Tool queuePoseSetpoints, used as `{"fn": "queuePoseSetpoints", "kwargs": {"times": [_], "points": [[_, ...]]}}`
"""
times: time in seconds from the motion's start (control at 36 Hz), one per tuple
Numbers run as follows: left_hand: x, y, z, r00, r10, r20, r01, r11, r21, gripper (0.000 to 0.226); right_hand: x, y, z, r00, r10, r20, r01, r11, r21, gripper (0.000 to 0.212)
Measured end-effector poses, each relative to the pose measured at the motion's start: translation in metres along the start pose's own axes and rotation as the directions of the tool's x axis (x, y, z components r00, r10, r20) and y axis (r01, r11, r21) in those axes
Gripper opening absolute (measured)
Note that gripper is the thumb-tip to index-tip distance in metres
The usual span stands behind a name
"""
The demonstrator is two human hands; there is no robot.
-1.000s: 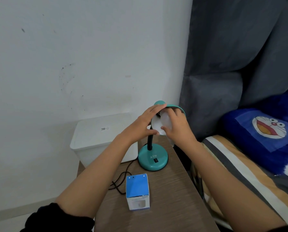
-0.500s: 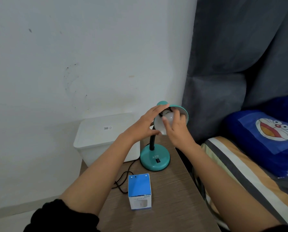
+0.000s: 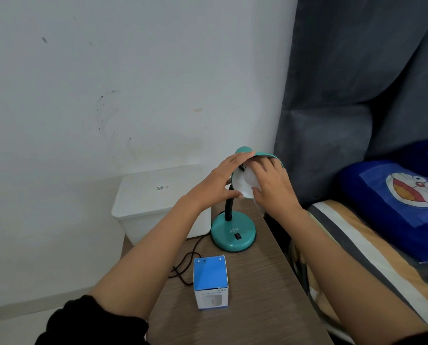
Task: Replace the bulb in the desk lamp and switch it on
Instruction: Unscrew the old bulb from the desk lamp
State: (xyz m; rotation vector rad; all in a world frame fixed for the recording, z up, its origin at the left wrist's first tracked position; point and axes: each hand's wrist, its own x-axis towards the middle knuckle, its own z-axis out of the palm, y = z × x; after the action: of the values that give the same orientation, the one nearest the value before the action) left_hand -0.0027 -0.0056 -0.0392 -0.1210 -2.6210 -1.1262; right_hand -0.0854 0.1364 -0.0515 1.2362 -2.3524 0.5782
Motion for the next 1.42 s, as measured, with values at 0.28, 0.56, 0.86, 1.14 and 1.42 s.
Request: {"fn": "queuePoseSetpoints", "kwargs": {"times": [0.28, 0.56, 0.86, 1.14, 1.42], "points": [[0.001, -0.001, -0.001, 1.0, 0.003, 0.019, -0.003, 1.0, 0.005, 0.092, -0.004, 0.006, 0.001, 0.986, -0.154, 0.057, 0.161, 0.976, -0.148, 0.06], [0.003, -0.004, -0.001, 1.0, 0.023, 0.01, -0.023, 1.0, -0.018, 0.09, -0.01, -0.005, 0.011, 0.988, 0.149, 0.051, -0.157, 0.946, 0.284, 0.05], [0.005, -0.007, -0.001, 0.999, 0.025, 0.02, -0.024, 0.999, -0.035, 0.089, -0.005, -0.01, 0.014, 0.937, 0.347, 0.044, -0.326, 0.822, 0.466, 0.064], [0.003, -0.007, -0.001, 1.0, 0.02, 0.004, -0.02, 0.999, -0.037, 0.088, 0.0, -0.014, 0.012, 0.89, 0.43, 0.151, -0.425, 0.663, 0.617, 0.049], [0.003, -0.005, -0.002, 1.0, 0.015, 0.02, -0.015, 1.0, -0.02, 0.091, -0.008, -0.01, 0.016, 0.938, 0.342, 0.057, -0.331, 0.834, 0.442, 0.065]]}}
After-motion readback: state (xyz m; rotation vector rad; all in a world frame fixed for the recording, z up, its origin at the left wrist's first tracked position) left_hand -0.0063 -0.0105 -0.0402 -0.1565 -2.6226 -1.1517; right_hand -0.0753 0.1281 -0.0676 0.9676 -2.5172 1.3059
